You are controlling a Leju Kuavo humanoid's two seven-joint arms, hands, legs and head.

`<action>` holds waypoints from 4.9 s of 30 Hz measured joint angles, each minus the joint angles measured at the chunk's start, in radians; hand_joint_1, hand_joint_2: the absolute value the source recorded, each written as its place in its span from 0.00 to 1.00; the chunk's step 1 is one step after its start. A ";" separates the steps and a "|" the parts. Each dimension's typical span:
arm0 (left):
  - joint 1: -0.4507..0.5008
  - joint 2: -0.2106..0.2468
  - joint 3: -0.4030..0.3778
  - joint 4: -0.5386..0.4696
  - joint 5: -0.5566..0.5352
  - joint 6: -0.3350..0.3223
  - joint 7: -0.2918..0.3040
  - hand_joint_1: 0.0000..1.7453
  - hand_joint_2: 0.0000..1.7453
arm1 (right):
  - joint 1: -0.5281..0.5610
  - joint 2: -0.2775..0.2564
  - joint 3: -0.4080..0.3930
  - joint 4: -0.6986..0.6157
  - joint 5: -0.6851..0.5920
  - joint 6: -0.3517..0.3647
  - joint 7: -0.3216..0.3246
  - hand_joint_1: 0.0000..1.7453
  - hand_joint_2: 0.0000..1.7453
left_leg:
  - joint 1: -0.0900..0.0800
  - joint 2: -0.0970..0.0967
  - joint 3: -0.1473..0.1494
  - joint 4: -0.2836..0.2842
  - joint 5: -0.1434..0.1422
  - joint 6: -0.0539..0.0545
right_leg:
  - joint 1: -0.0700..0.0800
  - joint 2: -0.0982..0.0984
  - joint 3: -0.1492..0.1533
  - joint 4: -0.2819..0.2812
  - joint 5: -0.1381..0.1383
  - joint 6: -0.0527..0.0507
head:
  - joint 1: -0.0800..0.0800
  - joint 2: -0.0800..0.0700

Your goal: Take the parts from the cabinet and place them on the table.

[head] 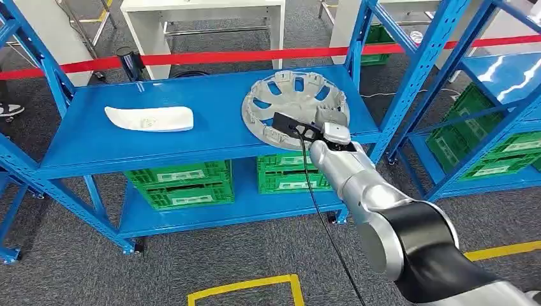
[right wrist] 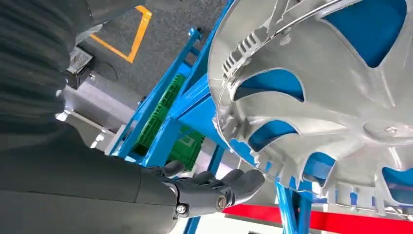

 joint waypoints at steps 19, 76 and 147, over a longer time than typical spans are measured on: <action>-0.003 -0.002 0.000 -0.001 -0.001 0.001 0.003 0.00 0.00 | 0.006 0.000 0.000 0.003 0.000 -0.008 -0.001 0.00 1.00 | 0.012 0.001 0.021 0.006 -0.032 -0.016 | -0.013 0.003 -0.050 0.031 0.015 0.012 | 0.007 0.000; -0.001 -0.003 0.012 0.001 0.001 0.008 0.009 0.00 0.00 | 0.058 0.024 0.000 0.005 -0.048 0.114 -0.302 0.00 1.00 | -0.001 0.003 -0.007 0.002 0.006 -0.002 | 0.008 0.003 0.013 0.012 -0.025 -0.020 | 0.004 0.000; -0.014 0.000 0.042 -0.001 0.002 0.020 -0.015 0.00 0.00 | 0.061 0.015 -0.005 0.005 -0.117 0.189 -0.321 1.00 1.00 | -0.001 0.002 -0.007 0.002 0.006 -0.002 | 0.007 0.003 0.013 0.012 -0.025 -0.020 | 0.004 0.000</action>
